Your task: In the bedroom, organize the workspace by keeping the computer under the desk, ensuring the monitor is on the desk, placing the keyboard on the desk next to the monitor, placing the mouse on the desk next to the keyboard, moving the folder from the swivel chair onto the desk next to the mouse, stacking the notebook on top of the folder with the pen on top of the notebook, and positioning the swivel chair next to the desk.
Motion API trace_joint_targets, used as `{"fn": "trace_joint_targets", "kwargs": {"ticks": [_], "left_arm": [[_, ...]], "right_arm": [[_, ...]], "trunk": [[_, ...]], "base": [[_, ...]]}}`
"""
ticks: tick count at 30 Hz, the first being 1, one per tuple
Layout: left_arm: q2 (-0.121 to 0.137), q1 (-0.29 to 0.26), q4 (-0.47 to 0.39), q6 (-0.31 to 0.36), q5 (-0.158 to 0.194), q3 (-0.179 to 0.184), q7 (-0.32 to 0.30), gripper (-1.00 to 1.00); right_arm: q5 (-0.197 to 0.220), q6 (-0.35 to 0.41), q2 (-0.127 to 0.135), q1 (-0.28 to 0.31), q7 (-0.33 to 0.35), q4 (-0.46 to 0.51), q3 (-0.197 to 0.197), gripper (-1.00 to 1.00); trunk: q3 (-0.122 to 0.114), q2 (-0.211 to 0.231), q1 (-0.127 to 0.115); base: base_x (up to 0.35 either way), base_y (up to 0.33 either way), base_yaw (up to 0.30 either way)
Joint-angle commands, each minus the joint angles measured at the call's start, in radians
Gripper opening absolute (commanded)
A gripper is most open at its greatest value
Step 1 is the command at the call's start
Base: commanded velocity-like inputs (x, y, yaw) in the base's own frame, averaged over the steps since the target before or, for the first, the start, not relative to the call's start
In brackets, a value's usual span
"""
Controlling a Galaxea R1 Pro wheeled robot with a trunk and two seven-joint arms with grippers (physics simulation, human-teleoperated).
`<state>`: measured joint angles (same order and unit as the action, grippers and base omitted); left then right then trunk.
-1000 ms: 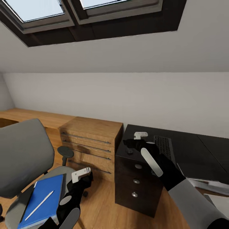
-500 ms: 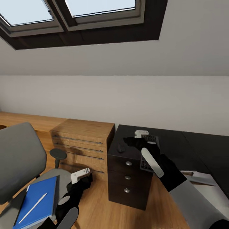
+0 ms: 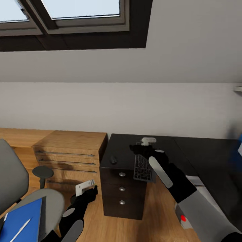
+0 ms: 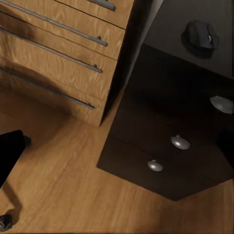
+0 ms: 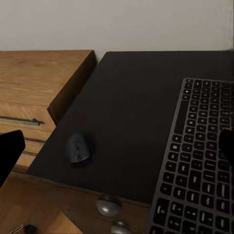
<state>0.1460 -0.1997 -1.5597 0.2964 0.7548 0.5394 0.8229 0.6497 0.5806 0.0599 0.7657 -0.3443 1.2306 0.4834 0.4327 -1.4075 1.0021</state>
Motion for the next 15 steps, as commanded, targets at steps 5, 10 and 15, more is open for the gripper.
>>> {"fn": "trace_joint_targets", "kwargs": {"ticks": [5, 10, 15], "left_arm": [[0.003, 0.011, 0.164, -0.003, 0.002, 0.004, 0.007, 1.0], [0.003, 0.046, 0.246, -0.009, 0.0, 0.007, 0.006, 1.0], [0.0, 0.061, 0.395, -0.107, -0.002, 0.025, 0.001, 1.0]], "right_arm": [[0.008, 0.001, 0.0, 0.001, -0.01, 0.0, 0.007, 1.0], [0.006, 0.001, 0.001, 0.001, -0.01, 0.002, 0.01, 1.0], [0.005, 0.001, 0.0, 0.001, -0.011, 0.004, 0.012, 1.0]], "trunk": [[-0.015, 0.035, -0.019], [-0.03, 0.07, -0.038], [-0.046, 0.105, -0.058]], "base": [[0.0, 0.0, -0.192], [0.0, 0.0, -0.042], [0.0, 0.0, -0.006]]}}
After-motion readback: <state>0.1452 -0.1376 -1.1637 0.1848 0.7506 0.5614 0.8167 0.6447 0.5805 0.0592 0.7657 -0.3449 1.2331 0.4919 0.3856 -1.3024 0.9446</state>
